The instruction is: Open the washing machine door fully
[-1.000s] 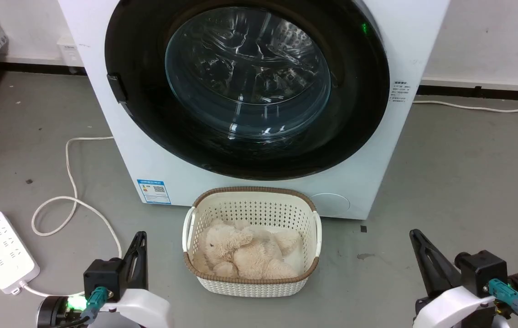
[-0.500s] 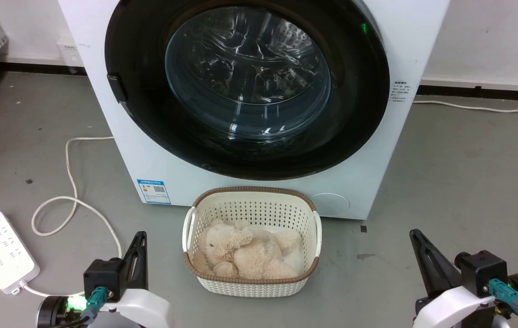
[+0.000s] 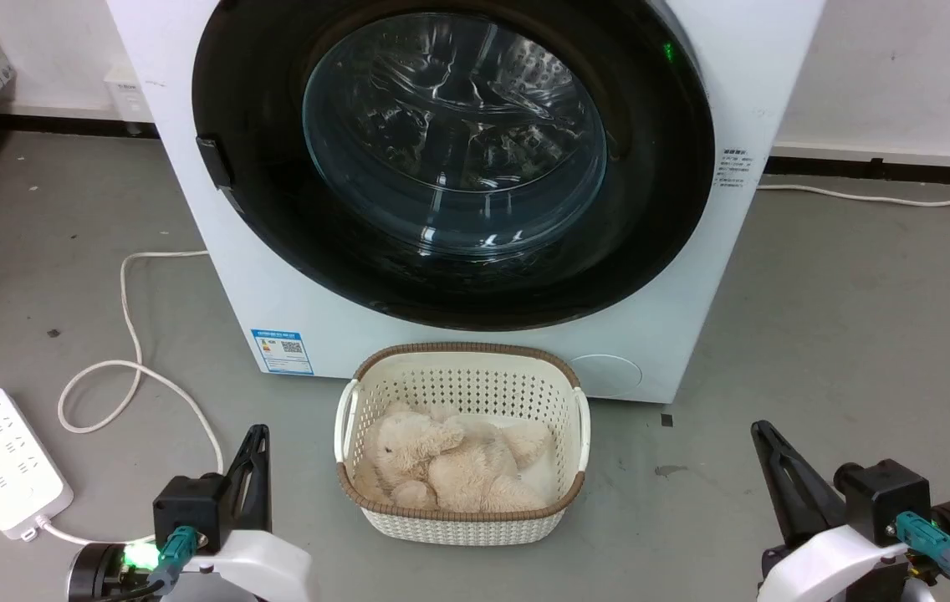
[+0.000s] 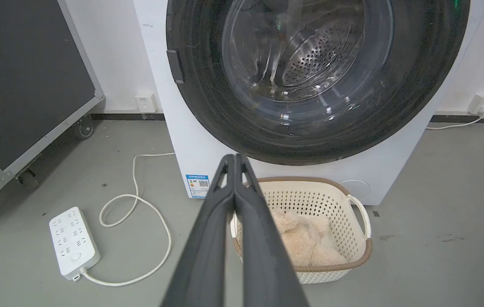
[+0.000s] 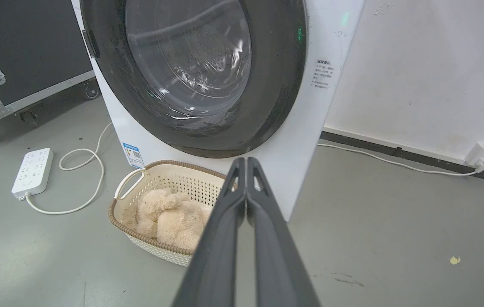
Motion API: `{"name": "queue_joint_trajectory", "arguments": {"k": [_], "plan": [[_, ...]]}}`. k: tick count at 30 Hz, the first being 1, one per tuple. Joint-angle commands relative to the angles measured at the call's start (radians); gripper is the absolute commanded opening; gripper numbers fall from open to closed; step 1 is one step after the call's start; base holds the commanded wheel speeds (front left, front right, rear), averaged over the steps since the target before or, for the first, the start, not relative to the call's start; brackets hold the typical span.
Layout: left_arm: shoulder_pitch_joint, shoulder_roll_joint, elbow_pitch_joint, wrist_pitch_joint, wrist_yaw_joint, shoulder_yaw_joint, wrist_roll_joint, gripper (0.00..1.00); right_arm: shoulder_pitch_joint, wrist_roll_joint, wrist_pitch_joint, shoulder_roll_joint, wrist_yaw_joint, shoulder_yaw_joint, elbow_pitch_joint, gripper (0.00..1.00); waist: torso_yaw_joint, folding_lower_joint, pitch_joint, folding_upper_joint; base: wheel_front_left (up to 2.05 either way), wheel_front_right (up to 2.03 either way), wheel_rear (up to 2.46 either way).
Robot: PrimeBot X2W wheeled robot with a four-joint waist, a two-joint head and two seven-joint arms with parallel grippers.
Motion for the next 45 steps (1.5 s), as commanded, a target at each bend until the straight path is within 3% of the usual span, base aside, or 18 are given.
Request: {"name": "queue_joint_trajectory", "arguments": {"k": [1, 12, 13, 45], "plan": [[-0.015, 0.000, -0.004, 0.000, -0.004, -0.001, 0.009, 0.00, -0.012, -0.007, 0.000, 0.006, -0.002, -0.001, -0.005, 0.00, 0.000, 0.0000, 0.000, 0.0000, 0.00, 0.00, 0.00], [-0.015, 0.000, -0.004, 0.000, -0.004, -0.001, 0.009, 0.00, -0.012, -0.007, 0.000, 0.006, -0.002, -0.001, -0.005, 0.00, 0.000, 0.0000, 0.000, 0.0000, 0.00, 0.00, 0.00], [0.000, 0.000, 0.000, 0.000, 0.000, -0.001, 0.000, 1.00, 0.000, 0.000, 0.000, 0.000, 0.000, 0.000, 0.000, 1.00, 0.000, 0.0000, 0.000, 0.0000, 0.00, 0.00, 0.00], [0.008, 0.000, 0.007, -0.060, 0.024, -0.044, -0.016, 1.00, 0.009, 0.026, -0.060, -0.004, 0.000, 0.013, -0.007, 1.00, 0.001, 0.0000, 0.011, 0.0000, 0.00, 0.00, 0.00]]}}
